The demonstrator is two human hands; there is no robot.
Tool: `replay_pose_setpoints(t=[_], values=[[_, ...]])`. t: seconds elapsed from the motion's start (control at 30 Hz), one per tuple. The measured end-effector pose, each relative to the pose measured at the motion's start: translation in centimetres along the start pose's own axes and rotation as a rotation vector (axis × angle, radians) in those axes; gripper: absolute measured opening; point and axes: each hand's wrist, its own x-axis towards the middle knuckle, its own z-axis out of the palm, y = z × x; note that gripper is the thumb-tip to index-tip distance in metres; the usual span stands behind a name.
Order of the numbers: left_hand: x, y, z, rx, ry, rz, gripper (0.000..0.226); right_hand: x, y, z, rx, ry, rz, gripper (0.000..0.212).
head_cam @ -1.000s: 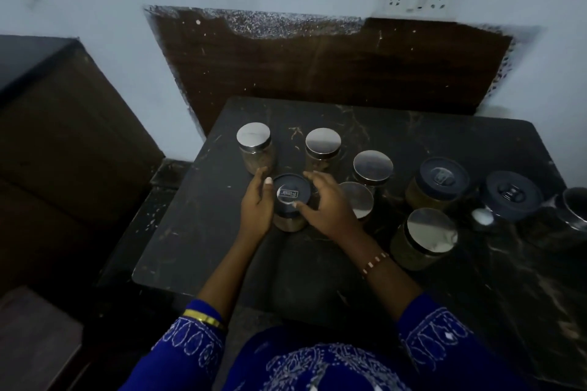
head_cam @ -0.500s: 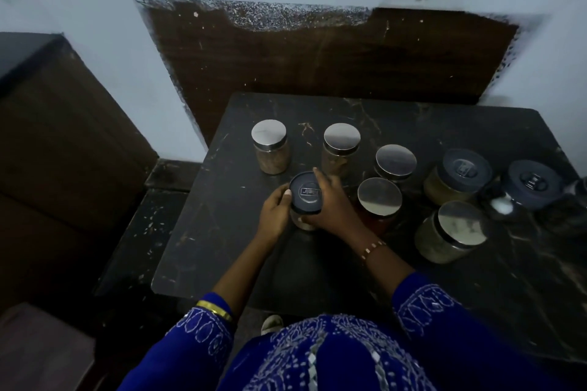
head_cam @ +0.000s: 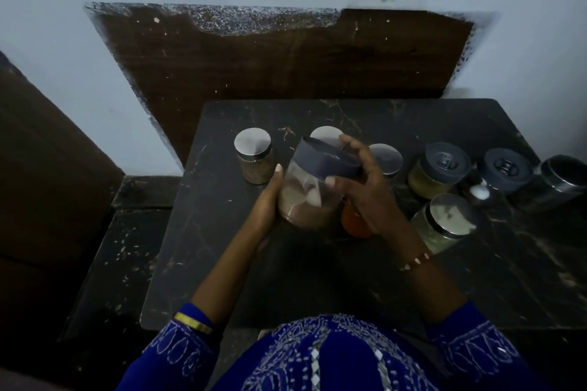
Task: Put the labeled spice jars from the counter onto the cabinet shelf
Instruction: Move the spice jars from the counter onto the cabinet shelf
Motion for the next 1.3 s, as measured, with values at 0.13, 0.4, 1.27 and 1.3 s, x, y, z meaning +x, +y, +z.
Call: replay_pose_setpoints(t=[0.13,0.4,1.27,1.3], values=[[0.4,0.6,0.7,-0.119,-0.098,-0.045,0.045,0.0,-1.2,0.2,0.102,0.155,0.021,0.054],[0.1,1.8,2.8,0.117,0.199,0.271,0.032,0.3,-0.6,1.2,0.021,0.246,0.117,0.051],[3.0,16.6,6.7,0.157,-0.007,0.661,0.034,8.2,-14.8,0.5,0.121,0.171,-0.288,0.035],[3.1,18.5,6.9,0.176,-0.003,0.712,0.034,9.0,-16.5,0.8,0.107,0.167,-0.323,0.031]])
